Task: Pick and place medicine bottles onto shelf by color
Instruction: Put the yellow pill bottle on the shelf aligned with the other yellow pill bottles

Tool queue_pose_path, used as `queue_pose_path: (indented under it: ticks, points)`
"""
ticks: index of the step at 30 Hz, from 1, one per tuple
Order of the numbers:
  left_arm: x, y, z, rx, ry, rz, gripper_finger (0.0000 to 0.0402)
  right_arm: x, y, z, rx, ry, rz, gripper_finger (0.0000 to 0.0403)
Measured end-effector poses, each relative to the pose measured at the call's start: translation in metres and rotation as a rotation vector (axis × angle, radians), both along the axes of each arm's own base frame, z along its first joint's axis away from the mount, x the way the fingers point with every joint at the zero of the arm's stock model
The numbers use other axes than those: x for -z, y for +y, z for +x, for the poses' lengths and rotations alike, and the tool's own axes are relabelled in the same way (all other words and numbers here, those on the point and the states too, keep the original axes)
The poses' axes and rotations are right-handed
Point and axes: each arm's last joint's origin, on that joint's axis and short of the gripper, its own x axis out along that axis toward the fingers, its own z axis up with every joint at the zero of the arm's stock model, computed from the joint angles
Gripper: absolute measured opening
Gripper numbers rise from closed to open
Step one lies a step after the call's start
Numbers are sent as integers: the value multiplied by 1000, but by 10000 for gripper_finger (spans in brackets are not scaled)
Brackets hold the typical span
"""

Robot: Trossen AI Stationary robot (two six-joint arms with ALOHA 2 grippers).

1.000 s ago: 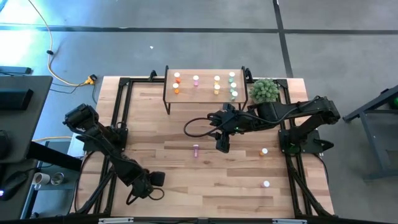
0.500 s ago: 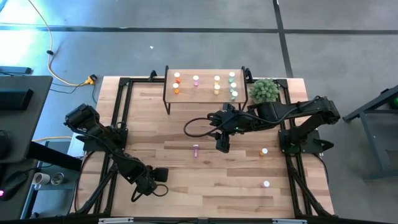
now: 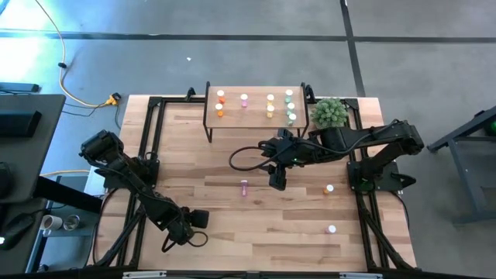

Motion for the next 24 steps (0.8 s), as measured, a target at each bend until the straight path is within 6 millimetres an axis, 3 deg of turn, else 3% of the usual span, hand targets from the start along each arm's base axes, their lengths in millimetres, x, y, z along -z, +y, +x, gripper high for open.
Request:
queue_pose_path:
  ticks: [6,17,24]
  points:
    - [0,0,0,29,4,6,180,0,0,0,0,0,0,197]
    - [0,0,-1,60,17,15,102,0,0,0,16,-2,19,197]
    - [0,0,-1,-27,2,-4,92,0,0,0,17,-3,20,197]
